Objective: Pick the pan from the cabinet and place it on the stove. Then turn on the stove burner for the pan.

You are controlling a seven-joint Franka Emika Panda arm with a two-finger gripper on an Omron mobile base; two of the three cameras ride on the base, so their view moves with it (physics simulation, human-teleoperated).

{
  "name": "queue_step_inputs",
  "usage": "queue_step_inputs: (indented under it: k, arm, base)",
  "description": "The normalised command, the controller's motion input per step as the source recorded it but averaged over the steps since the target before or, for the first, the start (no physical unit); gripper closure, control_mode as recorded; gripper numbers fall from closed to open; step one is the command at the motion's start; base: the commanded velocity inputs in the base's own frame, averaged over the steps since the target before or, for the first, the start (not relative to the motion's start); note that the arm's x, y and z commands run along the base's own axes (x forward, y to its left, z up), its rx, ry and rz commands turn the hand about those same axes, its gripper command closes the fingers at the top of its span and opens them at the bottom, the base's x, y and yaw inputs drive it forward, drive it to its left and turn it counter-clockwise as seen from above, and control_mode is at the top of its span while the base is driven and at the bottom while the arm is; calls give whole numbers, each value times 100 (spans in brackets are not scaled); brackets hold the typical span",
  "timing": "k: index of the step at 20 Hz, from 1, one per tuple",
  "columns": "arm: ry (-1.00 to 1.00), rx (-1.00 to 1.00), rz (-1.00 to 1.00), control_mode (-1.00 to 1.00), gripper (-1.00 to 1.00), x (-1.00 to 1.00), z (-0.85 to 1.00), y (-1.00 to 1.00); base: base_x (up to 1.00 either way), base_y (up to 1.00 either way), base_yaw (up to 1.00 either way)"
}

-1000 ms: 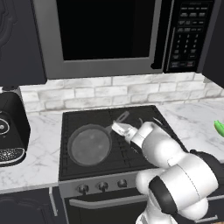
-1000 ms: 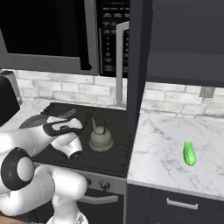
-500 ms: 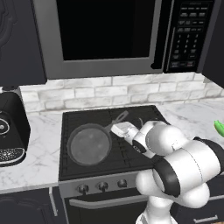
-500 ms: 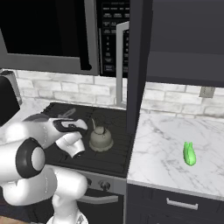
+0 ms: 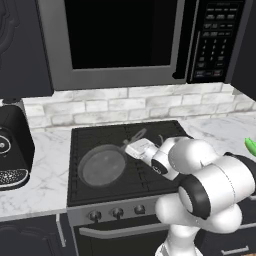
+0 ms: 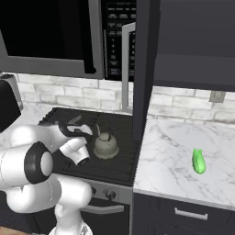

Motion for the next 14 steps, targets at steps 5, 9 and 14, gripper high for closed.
queue_step_inputs:
  k: [5, 9, 14]
  arm:
    - [0, -7, -1, -100, -100, -8, 0, 13]
    - [-2, -16, -3, -100, -100, -11, -1, 6]
    - [2, -18, -15, -100, -100, -11, 0, 0]
  base:
    - [0, 0, 0]
    - [0, 0, 0]
    - [0, 0, 0]
